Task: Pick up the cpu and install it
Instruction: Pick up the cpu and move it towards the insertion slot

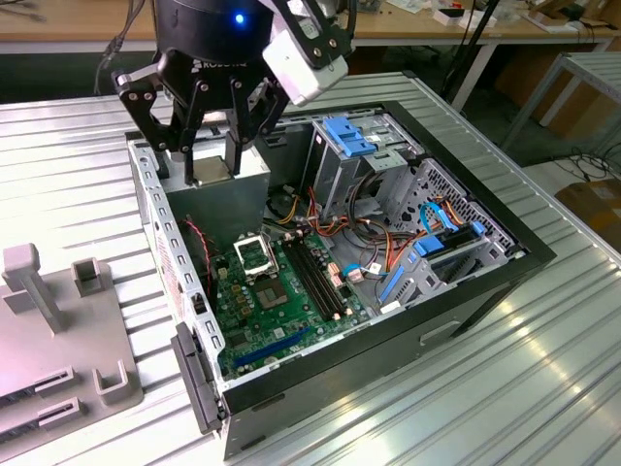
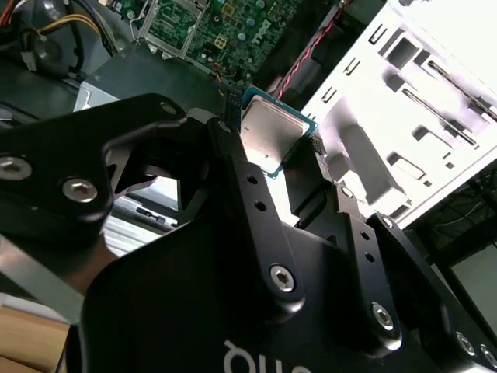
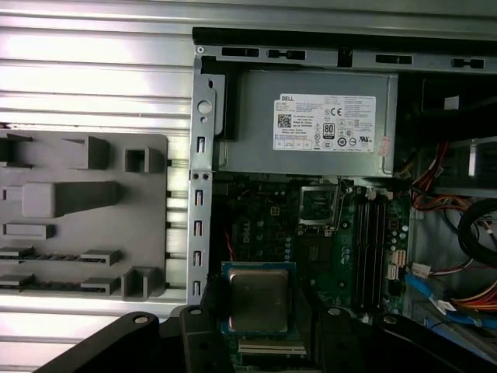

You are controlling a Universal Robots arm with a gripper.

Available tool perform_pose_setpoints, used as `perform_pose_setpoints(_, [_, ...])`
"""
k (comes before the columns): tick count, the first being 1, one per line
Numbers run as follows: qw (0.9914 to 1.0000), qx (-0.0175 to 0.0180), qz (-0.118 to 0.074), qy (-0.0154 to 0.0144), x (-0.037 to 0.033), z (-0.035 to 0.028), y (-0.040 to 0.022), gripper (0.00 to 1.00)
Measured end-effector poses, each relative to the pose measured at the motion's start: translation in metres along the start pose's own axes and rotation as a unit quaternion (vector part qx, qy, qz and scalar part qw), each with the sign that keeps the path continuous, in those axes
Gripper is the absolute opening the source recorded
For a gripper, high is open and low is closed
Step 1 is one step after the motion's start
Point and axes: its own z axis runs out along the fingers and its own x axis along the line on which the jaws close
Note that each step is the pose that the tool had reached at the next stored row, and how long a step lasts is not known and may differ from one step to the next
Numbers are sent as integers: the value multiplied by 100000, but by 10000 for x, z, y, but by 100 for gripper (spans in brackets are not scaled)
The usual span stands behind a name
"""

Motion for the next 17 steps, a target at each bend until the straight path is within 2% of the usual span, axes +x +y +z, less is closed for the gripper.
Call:
perform_pose_setpoints(12, [100000, 49, 1, 1, -159, 40, -19, 48])
perform_pose_setpoints(14, [100000, 50, 1, 0, -200, 45, -22, 48])
perform_pose_setpoints(17, [100000, 54, 11, 3, -297, 53, -26, 48])
